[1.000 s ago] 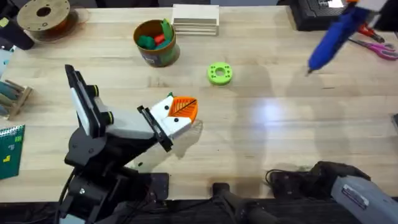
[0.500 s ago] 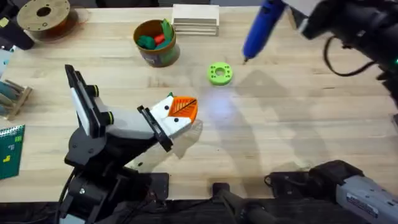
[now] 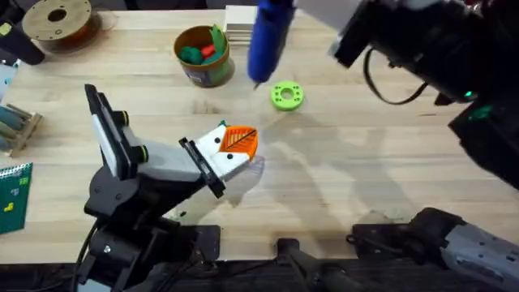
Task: Pick up the gripper from the table and insert it into the empty holder that is missing its gripper. Then pick up a screw, insert it into the mounting hole, and use the screwdriver to tighten it. Finally, clean up the table by picking up the vegetable and placing it into the bucket.
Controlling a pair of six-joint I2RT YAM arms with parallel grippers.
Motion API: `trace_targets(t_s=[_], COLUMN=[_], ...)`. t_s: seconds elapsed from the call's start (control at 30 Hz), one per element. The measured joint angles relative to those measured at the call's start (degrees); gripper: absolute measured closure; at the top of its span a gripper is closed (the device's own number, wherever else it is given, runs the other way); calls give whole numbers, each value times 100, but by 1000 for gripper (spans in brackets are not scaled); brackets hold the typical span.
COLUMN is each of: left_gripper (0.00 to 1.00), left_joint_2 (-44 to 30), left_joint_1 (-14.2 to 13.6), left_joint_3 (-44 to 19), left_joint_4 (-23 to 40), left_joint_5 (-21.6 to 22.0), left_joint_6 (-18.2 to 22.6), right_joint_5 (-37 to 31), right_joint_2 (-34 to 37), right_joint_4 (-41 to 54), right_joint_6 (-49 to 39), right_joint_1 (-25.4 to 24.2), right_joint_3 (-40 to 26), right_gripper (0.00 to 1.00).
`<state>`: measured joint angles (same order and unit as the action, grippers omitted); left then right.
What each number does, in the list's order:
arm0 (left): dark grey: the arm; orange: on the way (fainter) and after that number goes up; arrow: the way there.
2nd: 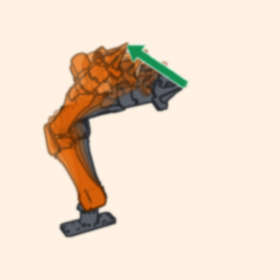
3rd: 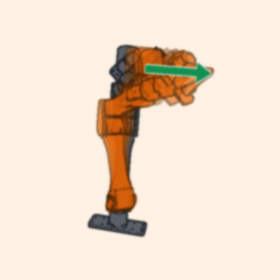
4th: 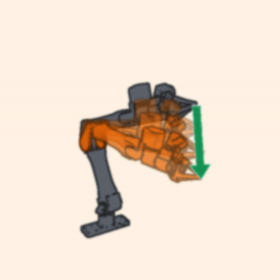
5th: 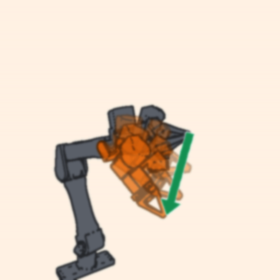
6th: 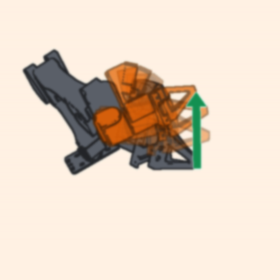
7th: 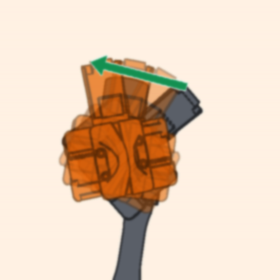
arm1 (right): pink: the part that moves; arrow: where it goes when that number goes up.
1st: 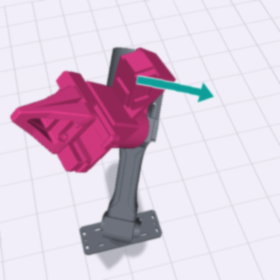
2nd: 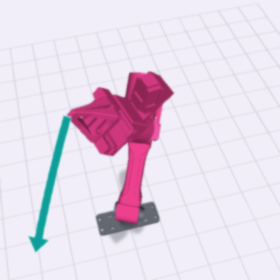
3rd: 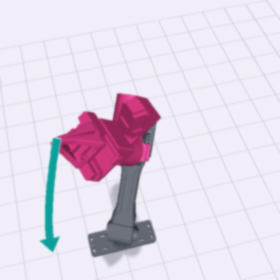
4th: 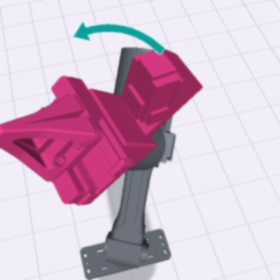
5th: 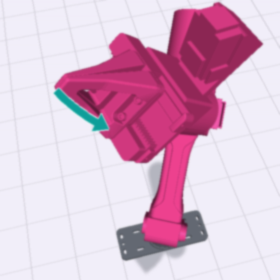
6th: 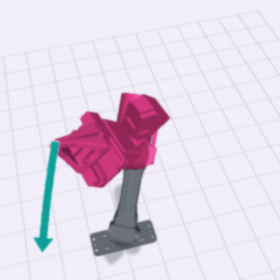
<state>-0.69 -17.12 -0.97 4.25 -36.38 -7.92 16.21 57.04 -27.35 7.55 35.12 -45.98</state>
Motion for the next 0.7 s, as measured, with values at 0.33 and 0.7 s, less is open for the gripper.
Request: trace_targets(t_s=[0.33, 0.7], left_gripper=[993, 993], left_joint_2=[0, 1], left_joint_1=[0, 0], left_joint_3=[0, 0], left_joint_4=[0, 0], left_joint_5=[0, 0], left_joint_6=[0, 0], right_joint_5=[24, 82], right_joint_2=[457, 737], right_joint_4=[-444, -671], right_joint_6=[17, 17], right_joint_1=[965, 1149], right_joint_3=[0, 0], right_gripper=[968, 968])
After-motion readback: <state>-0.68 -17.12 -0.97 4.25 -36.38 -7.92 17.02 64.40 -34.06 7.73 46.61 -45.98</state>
